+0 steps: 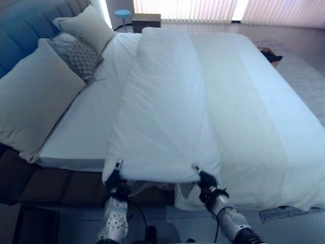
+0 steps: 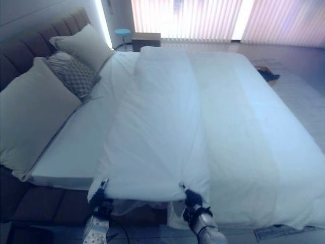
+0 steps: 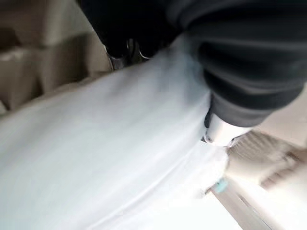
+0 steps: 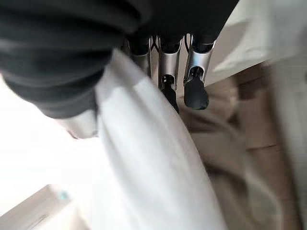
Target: Make the bed
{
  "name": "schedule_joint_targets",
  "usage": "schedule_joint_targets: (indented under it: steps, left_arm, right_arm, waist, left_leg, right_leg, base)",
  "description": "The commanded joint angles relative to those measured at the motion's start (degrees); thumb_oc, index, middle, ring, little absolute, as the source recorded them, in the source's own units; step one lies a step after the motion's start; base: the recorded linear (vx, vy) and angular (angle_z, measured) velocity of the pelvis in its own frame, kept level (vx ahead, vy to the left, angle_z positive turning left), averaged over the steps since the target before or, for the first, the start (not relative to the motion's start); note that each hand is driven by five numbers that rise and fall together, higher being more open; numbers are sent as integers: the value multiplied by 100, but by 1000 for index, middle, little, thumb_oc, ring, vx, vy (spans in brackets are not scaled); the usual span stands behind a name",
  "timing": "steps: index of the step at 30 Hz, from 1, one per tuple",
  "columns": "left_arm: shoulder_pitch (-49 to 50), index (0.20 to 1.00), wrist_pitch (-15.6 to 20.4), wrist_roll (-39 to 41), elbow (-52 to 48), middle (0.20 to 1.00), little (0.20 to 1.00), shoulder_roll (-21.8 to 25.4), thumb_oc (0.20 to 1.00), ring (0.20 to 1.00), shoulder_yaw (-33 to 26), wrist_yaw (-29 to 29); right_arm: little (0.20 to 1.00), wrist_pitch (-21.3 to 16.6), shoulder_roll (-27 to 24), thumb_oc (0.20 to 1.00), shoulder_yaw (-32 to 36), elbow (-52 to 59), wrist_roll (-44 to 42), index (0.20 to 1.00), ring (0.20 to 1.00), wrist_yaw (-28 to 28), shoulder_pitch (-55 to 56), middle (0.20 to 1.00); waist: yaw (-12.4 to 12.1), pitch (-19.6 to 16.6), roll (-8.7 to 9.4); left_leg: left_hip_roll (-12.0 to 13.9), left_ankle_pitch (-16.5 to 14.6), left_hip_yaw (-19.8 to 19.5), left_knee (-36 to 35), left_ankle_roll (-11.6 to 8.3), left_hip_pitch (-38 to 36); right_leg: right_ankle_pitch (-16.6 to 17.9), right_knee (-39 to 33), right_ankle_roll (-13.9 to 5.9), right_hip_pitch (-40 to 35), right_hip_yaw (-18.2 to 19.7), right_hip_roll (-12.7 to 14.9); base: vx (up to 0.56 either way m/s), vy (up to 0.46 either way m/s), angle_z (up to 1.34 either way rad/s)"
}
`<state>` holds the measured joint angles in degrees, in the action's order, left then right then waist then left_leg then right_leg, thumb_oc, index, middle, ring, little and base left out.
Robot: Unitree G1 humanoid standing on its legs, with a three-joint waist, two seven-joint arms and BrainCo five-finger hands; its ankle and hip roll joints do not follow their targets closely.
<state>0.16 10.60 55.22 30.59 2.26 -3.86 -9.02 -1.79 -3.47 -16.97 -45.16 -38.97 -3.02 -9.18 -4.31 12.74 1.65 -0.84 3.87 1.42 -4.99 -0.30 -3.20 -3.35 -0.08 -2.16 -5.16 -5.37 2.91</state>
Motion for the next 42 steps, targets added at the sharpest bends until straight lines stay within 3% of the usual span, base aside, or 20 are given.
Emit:
schedule_joint_targets:
  steps: [1, 5, 9, 14, 20, 21, 22, 23, 25, 27, 28, 29, 38, 40, 42]
  left_arm:
    - [309, 200, 375, 110, 422, 200, 200, 681, 200, 200, -620, -450]
    - [39, 200, 328, -89, 1138, 200, 200, 812, 200, 200, -644, -657]
    - [-726, 200, 401, -371, 1703, 200, 200, 1129, 200, 200, -237, -846]
    - [-1183, 200, 478, -943, 1657, 200, 200, 1365, 200, 200, 215, -1019]
    - [-1658, 200, 571, -966, 1885, 200, 200, 1484, 200, 200, 304, -1189]
    - [-1823, 200, 588, -885, 2059, 200, 200, 1536, 200, 200, 296, -1228]
    - [-1836, 413, 590, -882, 2067, 413, 413, 1539, 413, 413, 297, -1224]
    - [-1940, 1000, 557, -866, 2257, 1000, 1000, 1591, 1000, 1000, 292, -1246]
    - [-2200, 1000, 497, -958, 2616, 1000, 1000, 1702, 1000, 1000, 320, -1482]
    - [-2325, 1000, 434, -1031, 2888, 1000, 1000, 1709, 1000, 1000, 305, -1548]
    - [-2350, 1000, 367, -1205, 3124, 1000, 1000, 1704, 1000, 1000, 288, -1705]
    - [-2351, 1000, 369, -1210, 3122, 1000, 1000, 1702, 1000, 1000, 291, -1705]
    - [-1826, 1000, 109, -1752, 3744, 1000, 1000, 1675, 1000, 1000, -150, -2125]
    - [-1491, 1000, 116, -1899, 3657, 1000, 1000, 1632, 1000, 1000, -418, -2513]
    - [-1357, 1000, 110, -2019, 3478, 1000, 1000, 1609, 1000, 1000, -487, -2632]
  right_arm:
    - [200, 28, -246, 200, -59, -369, 277, 200, 200, -250, 51, 200]
    - [200, -16, -175, 200, 118, -867, 131, 200, 200, -391, -61, 200]
    - [200, -278, -133, 200, 322, -1139, -218, 200, 200, -758, -520, 200]
    - [200, -615, -208, 200, 511, -994, -695, 200, 200, -1079, -872, 200]
    - [200, -785, -276, 200, 575, -1030, -861, 200, 200, -1309, -1382, 200]
    - [432, -808, -301, 432, 603, -1147, -893, 432, 432, -1383, -1610, 432]
    - [1000, -808, -302, 1000, 608, -1155, -894, 1000, 1000, -1380, -1624, 1000]
    - [1000, -818, -323, 1000, 619, -1259, -882, 1000, 1000, -1458, -1742, 1000]
    - [1000, -794, -334, 1000, 633, -1516, -904, 1000, 1000, -1674, -2080, 1000]
    - [1000, -745, -330, 1000, 691, -1719, -890, 1000, 1000, -1714, -2213, 1000]
    - [1000, -646, -369, 1000, 729, -1994, -796, 1000, 1000, -1809, -2288, 1000]
    - [1000, -648, -372, 1000, 734, -1996, -794, 1000, 1000, -1807, -2289, 1000]
    - [1000, -385, -710, 1000, 1428, -2833, -435, 1000, 1000, -2120, -1757, 1000]
    - [1000, -688, -952, 1000, 2048, -2703, -378, 1000, 1000, -2900, -1392, 1000]
    - [1000, -712, -986, 1000, 2087, -2447, -114, 1000, 1000, -3137, -1250, 1000]
  waist:
    - [-407, -160, 74]
    - [-417, -15, 89]
    - [-454, 591, 83]
    - [-426, 1082, -9]
    - [-453, 1448, -112]
    - [-471, 1568, -143]
    - [-473, 1567, -141]
    - [-472, 1633, -150]
    - [-484, 1702, -156]
    - [-491, 1705, -159]
    - [-508, 1705, -164]
    - [-507, 1705, -171]
    - [-379, 1705, -217]
    - [-255, 1705, -270]
    - [-203, 1705, -315]
  left_leg:
    - [-262, -394, -212, 31, 79, 136]
    - [-245, -353, -285, 43, 68, 262]
    - [-199, -186, -422, 310, 39, 1050]
    - [-241, -149, -529, 791, -17, 1830]
    - [-315, -154, -562, 1163, -32, 2547]
    - [-340, -166, -556, 1271, -28, 2756]
    - [-342, -170, -555, 1283, -27, 2773]
    - [-362, -192, -548, 1341, -27, 2846]
    - [-373, -379, -555, 1476, -52, 2982]
    - [-390, -268, -518, 1560, -31, 3170]
    - [-403, -432, -522, 1606, -58, 3120]
    - [-412, -302, -493, 1613, -36, 3215]
    - [-399, -425, -319, 1528, -34, 2762]
    - [-419, -468, -297, 1504, -24, 2474]
    - [-422, -469, -306, 1486, -21, 2379]
  right_leg:
    - [686, 126, -594, 670, -205, 563]
    - [646, 191, -581, 767, -320, 566]
    - [677, 539, -537, 1473, -528, 600]
    - [689, 696, -489, 1952, -705, 728]
    - [637, 968, -449, 2544, -766, 871]
    - [598, 1097, -433, 2728, -756, 922]
    - [593, 1109, -434, 2745, -754, 925]
    - [565, 1191, -428, 2824, -743, 945]
    - [427, 1346, -464, 2960, -679, 976]
    - [560, 1348, -423, 3111, -717, 1009]
    - [443, 1360, -465, 3053, -678, 1011]
    - [568, 1338, -425, 3128, -728, 1028]
    - [594, 1197, -457, 2738, -652, 1032]
    - [593, 1133, -484, 2444, -583, 1017]
    - [591, 1102, -483, 2353, -571, 1005]
  base:
    - [6, -7, 5]
    - [-26, -29, 9]
    - [-202, -32, 20]
    - [-129, 27, 23]
    - [-59, 55, 15]
    - [-39, 44, 7]
    - [-52, 69, 5]
    - [61, 28, 6]
    - [46, 46, 9]
    - [-45, 58, 5]
    - [-65, 61, 0]
    - [11, 36, 3]
    - [8, 27, 0]
    - [28, 21, -15]
    - [7, 10, -10]
